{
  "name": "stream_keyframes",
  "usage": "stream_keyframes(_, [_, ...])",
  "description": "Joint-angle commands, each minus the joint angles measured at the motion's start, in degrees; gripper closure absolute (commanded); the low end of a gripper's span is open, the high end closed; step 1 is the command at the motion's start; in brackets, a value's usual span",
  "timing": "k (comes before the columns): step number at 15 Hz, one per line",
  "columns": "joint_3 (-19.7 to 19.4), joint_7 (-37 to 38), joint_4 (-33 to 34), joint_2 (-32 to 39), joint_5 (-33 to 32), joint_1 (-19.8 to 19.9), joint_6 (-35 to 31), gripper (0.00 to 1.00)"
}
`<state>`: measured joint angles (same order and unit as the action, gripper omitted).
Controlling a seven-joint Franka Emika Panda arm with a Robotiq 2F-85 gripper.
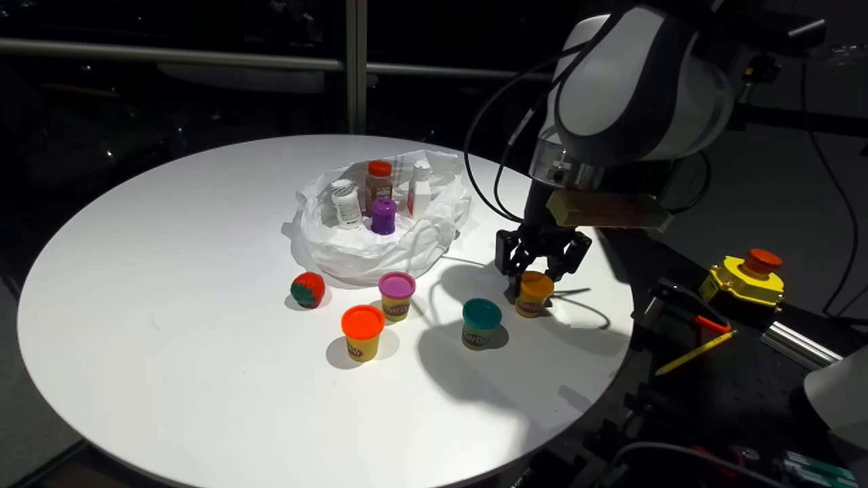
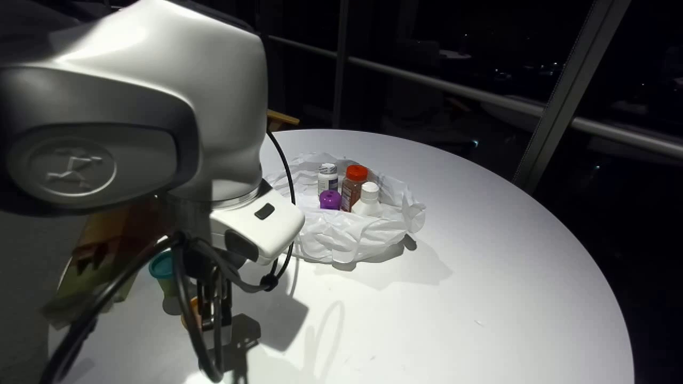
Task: Pick up the objects from the table and put them on the plastic
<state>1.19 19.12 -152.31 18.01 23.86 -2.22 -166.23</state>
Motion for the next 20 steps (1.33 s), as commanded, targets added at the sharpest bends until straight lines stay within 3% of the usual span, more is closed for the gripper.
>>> stream_keyframes(1, [-5.0, 8.0, -4.4, -7.0, -5.5, -4.7, 0.1, 0.77])
stream_keyframes(5, [-13.1, 21.2, -3.6, -15.0, -21.8, -10.6, 7.6, 0.77])
stream_keyframes(8, [-8.7, 24.1, 2.4, -18.7, -28.3, -7.2, 13.6, 0.77])
stream_keyframes(12, [-3.9, 20.1, 13.2, -14.0, -24.4, -4.6, 14.8, 0.77])
stream_keyframes(20, [-2.6, 12.7, 29.6, 4.3, -15.0, -1.0, 12.1, 0.77])
